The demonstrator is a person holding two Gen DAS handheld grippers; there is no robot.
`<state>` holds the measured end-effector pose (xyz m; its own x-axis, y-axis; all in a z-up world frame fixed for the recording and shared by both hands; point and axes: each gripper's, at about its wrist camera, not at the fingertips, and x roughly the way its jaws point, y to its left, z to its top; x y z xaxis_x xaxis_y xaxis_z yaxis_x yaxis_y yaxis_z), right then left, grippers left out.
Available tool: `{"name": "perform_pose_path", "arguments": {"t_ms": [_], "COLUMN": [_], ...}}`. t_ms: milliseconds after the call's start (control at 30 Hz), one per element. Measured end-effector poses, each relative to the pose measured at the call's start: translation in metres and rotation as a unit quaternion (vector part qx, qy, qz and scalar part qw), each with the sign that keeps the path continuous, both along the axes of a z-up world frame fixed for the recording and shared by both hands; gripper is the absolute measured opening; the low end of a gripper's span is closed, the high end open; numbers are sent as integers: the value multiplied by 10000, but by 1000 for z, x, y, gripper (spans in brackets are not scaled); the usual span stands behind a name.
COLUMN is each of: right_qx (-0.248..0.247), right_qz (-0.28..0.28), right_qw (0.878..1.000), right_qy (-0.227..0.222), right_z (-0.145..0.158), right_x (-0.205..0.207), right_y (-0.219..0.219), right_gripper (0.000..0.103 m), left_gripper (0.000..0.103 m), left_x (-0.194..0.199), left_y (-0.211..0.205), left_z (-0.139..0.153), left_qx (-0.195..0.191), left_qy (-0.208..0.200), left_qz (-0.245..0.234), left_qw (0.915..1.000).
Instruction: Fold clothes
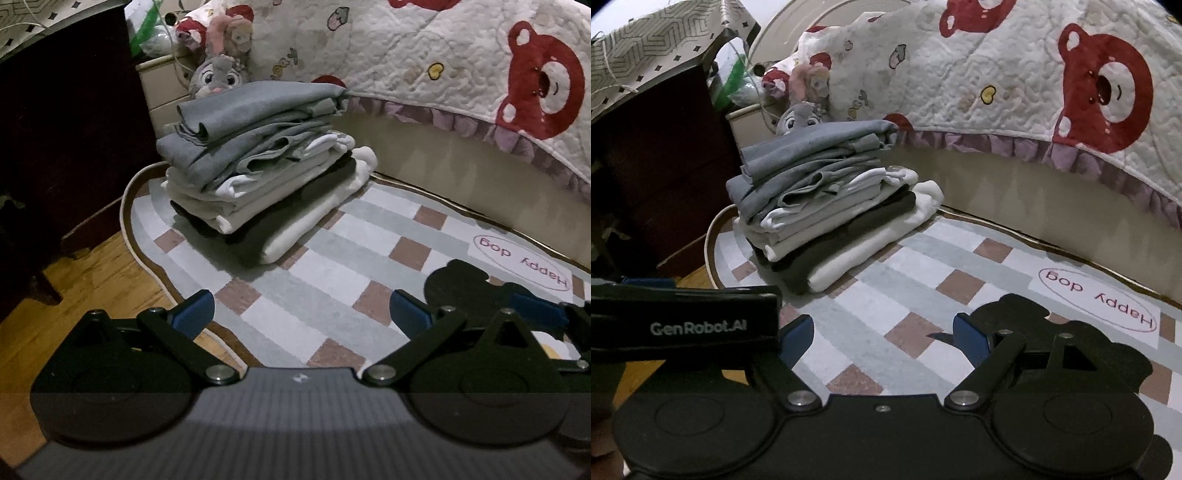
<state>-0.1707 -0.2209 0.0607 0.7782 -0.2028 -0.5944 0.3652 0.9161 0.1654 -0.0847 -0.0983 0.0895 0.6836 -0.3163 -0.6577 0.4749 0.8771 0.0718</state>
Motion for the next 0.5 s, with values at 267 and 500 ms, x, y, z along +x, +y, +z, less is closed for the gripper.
{"name": "perform_pose_path", "arguments": {"t_ms": [267,500], "right_qx": [-109,-166], "right_qz": [-123,-147], "right_qw": [9998,9996], "right_qy": [128,176], "right_z": [-6,-8], "right_x": [3,4], "right_y": [-2,-2], "right_gripper": [86,86], "left_gripper": [103,103], "left_x": [10,15], "left_y": [6,11], "left_z": [-4,-6], "left_qx": [11,57], "left_qy": [109,138], "left_qz": [195,353], "left_qw": [9997,9993]}}
